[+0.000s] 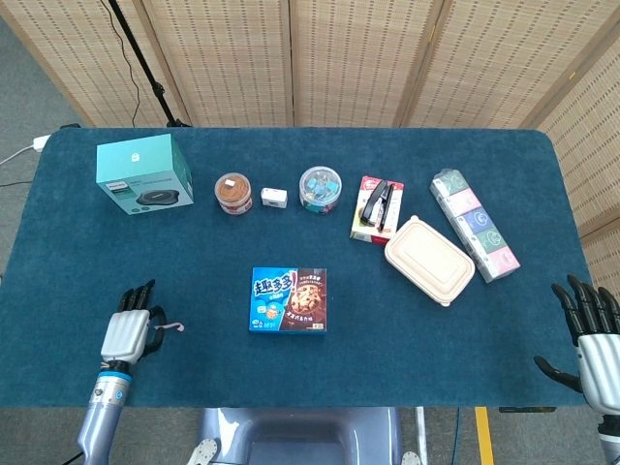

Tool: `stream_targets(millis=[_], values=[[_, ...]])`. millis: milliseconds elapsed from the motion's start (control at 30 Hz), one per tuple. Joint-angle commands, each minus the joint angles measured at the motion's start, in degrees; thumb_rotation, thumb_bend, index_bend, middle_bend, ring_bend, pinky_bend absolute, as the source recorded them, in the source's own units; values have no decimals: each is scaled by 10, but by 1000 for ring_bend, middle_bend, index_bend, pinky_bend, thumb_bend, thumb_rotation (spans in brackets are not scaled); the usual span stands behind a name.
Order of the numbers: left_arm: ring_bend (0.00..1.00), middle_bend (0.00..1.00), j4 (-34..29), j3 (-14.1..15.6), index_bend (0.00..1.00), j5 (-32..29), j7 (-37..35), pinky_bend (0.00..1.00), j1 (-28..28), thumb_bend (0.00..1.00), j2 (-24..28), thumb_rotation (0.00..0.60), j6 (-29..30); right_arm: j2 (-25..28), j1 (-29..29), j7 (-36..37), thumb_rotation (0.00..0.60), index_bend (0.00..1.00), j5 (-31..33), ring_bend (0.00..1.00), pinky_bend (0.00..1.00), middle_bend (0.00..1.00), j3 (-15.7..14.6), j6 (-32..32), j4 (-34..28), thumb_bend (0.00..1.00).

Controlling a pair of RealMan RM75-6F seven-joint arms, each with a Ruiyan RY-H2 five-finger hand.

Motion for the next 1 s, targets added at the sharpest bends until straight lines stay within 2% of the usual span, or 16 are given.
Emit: stream_targets(millis=[33,733,867,1000], values=[[0,0,1,0,566,0,0,0,0,464,-1,600,0,0,0,0,600,10,0,0,0,0,0,0,0,0],[0,0,-5,-6,576,7,-13,0,-3,470,8,600,7,0,1,2,600,0,0,0,0,0,-2,-3,0,0],[0,0,-16,-9,582,9,-12,0,-5,470,13,600,8,1,1,2,600,0,0,0,0,0,-1,-2,-1,0],[0,0,-59,-18,582,8,10,0,-15,470,31,600,8,2,1,5,600,4,2,0,0,0,-1,-2,-1,0]])
